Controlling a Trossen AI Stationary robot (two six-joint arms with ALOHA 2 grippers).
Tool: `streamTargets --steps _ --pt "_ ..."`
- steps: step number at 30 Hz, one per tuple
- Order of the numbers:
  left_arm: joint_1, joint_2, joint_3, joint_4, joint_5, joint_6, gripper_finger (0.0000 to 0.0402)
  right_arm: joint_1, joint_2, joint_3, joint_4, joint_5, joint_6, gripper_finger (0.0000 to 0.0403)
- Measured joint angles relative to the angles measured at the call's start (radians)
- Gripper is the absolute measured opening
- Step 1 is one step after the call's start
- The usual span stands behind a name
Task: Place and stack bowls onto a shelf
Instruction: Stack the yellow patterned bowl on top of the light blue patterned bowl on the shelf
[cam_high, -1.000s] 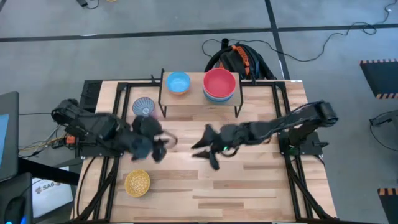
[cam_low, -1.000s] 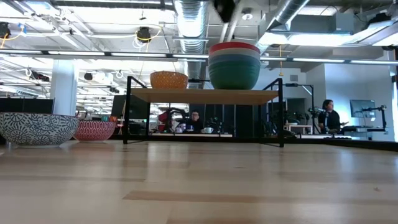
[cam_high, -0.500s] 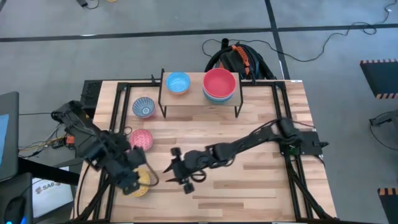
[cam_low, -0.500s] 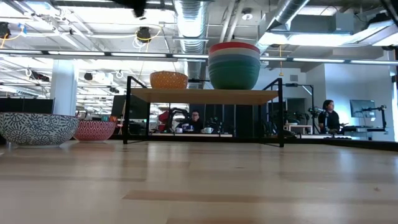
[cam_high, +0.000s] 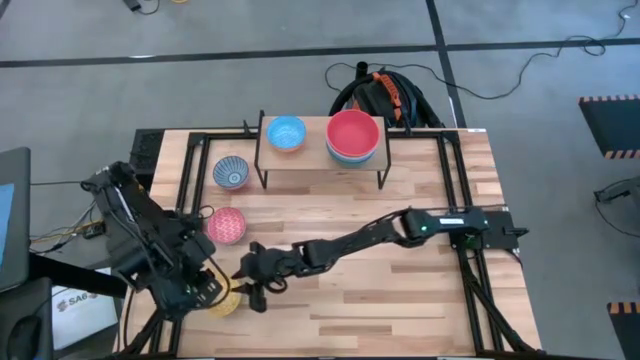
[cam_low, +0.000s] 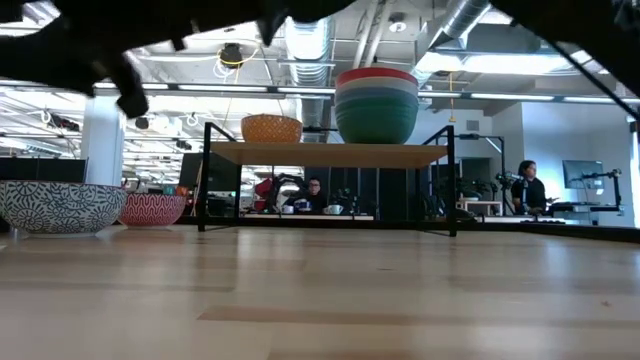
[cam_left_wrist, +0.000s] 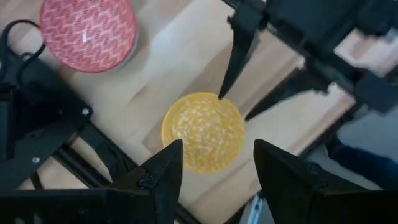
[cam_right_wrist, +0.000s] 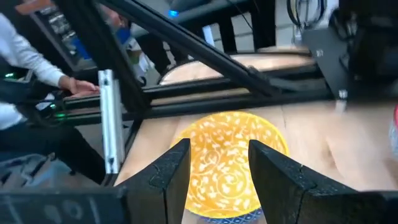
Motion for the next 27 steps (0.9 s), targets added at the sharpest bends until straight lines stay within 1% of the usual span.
streamTargets --steps 1,4,6,8,14,20,22,25,27 --pt "-0.003 0.002 -0.013 0.0 0.011 -0.009 0.018 -0.005 0.026 0.032 -0.002 0.0 0.025 0.0187" --pt "-0.006 0.002 -0.06 0.003 0.106 -0.029 0.018 -0.014 0.08 0.106 -0.059 0.019 0.084 0.0187" --pt "-0.007 0.003 -0.088 0.007 0.145 -0.062 0.018 -0.02 0.102 0.115 -0.088 0.072 0.095 0.0187" --pt "-0.008 0.003 -0.111 0.007 0.157 -0.087 0.018 -0.023 0.108 0.105 -0.126 0.093 0.098 0.0187" --pt "-0.013 0.003 -0.16 0.012 0.159 -0.111 0.018 -0.037 0.109 0.11 -0.125 0.082 0.1 0.0187" --pt "-0.013 0.003 -0.171 0.009 0.158 -0.16 0.018 -0.036 0.11 0.109 -0.112 0.082 0.097 0.0187" --pt "-0.013 0.003 -0.171 0.008 0.158 -0.185 0.018 -0.039 0.13 0.112 -0.096 0.079 0.1 0.0187" --pt "-0.013 0.003 -0.171 0.008 0.153 -0.214 0.018 -0.04 0.147 0.107 -0.127 0.065 0.117 0.0187" --pt "-0.013 0.003 -0.171 0.008 0.145 -0.23 0.018 -0.041 0.167 0.112 -0.102 0.058 0.133 0.0187"
